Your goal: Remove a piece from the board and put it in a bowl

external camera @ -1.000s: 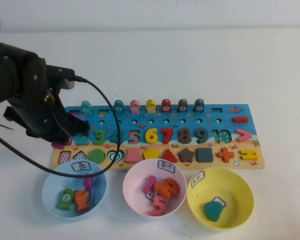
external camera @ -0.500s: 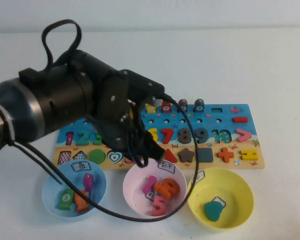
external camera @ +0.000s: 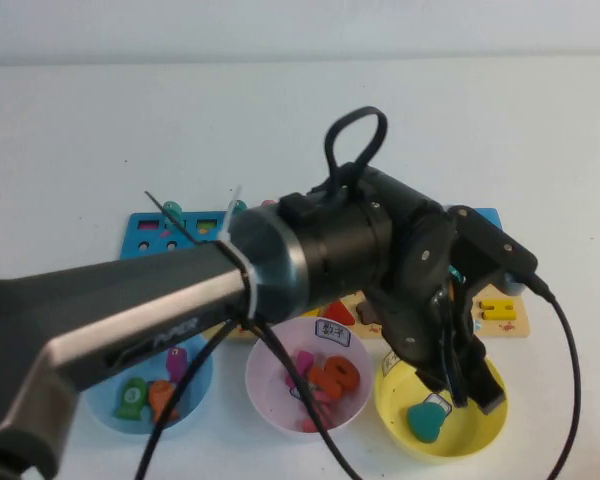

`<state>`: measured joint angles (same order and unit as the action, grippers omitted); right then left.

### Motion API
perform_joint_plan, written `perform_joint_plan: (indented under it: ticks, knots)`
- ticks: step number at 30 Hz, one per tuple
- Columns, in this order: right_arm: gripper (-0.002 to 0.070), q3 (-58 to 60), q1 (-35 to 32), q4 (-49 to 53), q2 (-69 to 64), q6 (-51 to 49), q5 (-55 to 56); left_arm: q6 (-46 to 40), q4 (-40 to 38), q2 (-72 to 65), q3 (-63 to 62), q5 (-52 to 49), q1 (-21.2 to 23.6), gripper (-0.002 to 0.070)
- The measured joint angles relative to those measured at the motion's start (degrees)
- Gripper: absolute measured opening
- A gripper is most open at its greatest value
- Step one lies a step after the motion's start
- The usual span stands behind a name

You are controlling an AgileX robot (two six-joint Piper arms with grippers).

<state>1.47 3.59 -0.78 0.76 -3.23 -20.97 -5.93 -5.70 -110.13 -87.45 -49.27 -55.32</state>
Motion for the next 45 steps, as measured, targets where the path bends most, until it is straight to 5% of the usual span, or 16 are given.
perform_joint_plan:
  ticks: [5,10,14,17,22,25,34,45]
  knots:
    - [-0.0018,0.0,0.0,0.0,0.0,0.0,0.0,-2.8,-1.0,-4.7,-2.1,-0.5,-0.7,0.0197]
    - [-0.0018,0.0,0.0,0.0,0.0,0.0,0.0,-0.6,1.7,-5.5,-2.1,-0.1,-0.6,0.0353]
    - [-0.0018,0.0,0.0,0.0,0.0,0.0,0.0,2.5,4.3,-4.8,-2.3,0.8,-0.1,0.0393]
    - [-0.0018,0.0,0.0,0.0,0.0,0.0,0.0,3.4,5.1,-2.4,0.2,4.2,0.6,0.0344]
    - [-0.0018,0.0,0.0,0.0,0.0,0.0,0.0,3.7,5.7,7.3,11.6,18.1,1.7,0.0084]
    - [-0.0018,0.0,0.0,0.0,0.0,0.0,0.0,3.7,7.8,15.0,19.9,27.6,1.7,0.0025]
    - [-0.0018,0.0,0.0,0.0,0.0,0.0,0.0,3.7,11.4,38.6,37.3,42.9,6.0,0.0001]
    - [-0.0018,0.0,0.0,0.0,0.0,0.0,0.0,3.7,11.8,45.8,48.7,38.0,7.2,0.0000]
